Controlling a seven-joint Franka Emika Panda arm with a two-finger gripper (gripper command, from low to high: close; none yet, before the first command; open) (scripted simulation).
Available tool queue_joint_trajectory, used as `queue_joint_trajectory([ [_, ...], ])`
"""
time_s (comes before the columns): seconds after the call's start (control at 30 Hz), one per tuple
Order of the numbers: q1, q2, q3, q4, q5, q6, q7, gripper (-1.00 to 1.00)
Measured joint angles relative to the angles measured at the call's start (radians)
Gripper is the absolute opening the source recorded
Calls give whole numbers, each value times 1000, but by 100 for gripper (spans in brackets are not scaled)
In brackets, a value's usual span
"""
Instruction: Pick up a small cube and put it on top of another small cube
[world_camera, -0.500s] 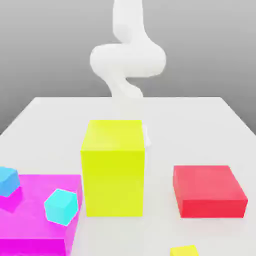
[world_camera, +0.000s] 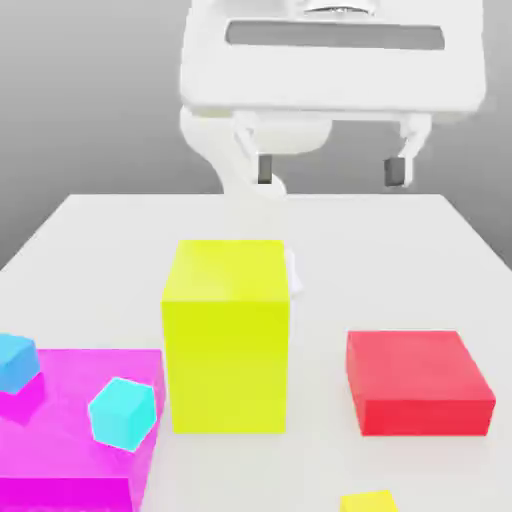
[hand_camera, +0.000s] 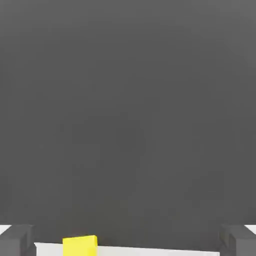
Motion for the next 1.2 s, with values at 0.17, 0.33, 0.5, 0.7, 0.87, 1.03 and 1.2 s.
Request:
queue_joint_trajectory([
  [0.17,25,182,15,12,-22,46,25,0],
  [0.33,45,363,23,23,-37,93,45,0],
  [0.5,69,543,28,37,-46,149,60,0],
  [0.7,91,683,4,63,-71,251,79,-100],
  [0.87,92,689,3,64,-72,255,79,-100],
  [1.03,61,533,14,27,-35,137,67,-100],
  [1.2,-32,353,-84,-48,7,33,141,-100],
])
